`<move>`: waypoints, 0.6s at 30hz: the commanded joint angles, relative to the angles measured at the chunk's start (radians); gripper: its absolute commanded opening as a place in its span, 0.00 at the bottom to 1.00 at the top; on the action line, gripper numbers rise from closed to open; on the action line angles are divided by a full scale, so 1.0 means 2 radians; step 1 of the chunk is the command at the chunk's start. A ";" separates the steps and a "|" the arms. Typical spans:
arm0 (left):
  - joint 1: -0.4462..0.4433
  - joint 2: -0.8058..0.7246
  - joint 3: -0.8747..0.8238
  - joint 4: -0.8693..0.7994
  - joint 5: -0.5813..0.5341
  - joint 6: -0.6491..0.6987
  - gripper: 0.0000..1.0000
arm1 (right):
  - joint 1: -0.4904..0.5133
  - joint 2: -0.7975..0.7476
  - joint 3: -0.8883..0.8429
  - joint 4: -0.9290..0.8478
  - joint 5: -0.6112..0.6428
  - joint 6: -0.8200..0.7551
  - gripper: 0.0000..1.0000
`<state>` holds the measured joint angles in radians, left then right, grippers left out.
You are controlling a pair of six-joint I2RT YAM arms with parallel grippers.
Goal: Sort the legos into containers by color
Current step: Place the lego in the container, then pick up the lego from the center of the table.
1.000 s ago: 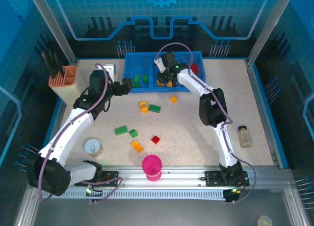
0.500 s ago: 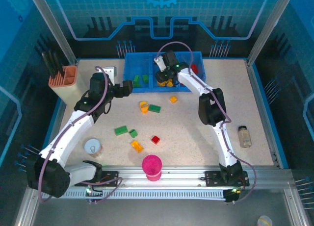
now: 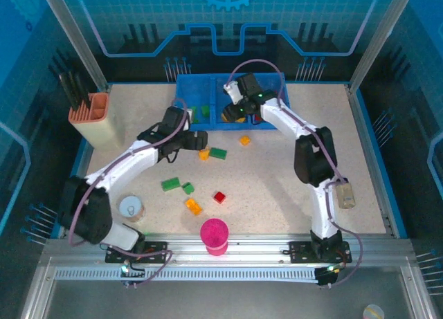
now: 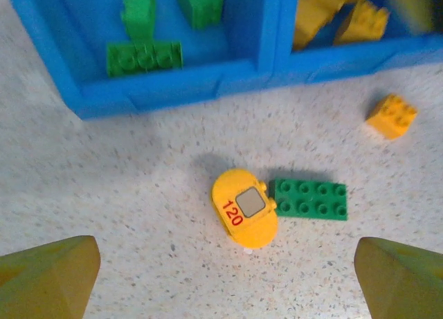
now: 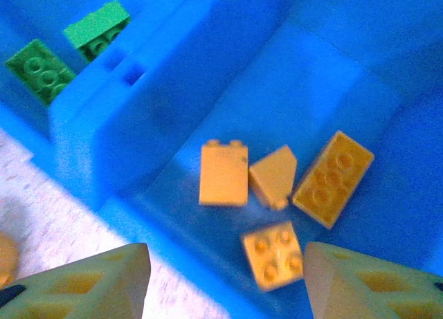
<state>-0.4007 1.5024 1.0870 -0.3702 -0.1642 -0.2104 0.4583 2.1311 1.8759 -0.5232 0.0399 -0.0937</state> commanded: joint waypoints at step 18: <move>-0.007 0.203 0.101 0.012 0.016 -0.122 0.82 | 0.006 -0.209 -0.321 0.071 -0.019 0.080 0.65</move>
<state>-0.4126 1.8835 1.2564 -0.3466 -0.1516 -0.4129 0.4599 1.7428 1.2476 -0.4244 0.0212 0.0414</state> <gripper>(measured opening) 0.832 0.644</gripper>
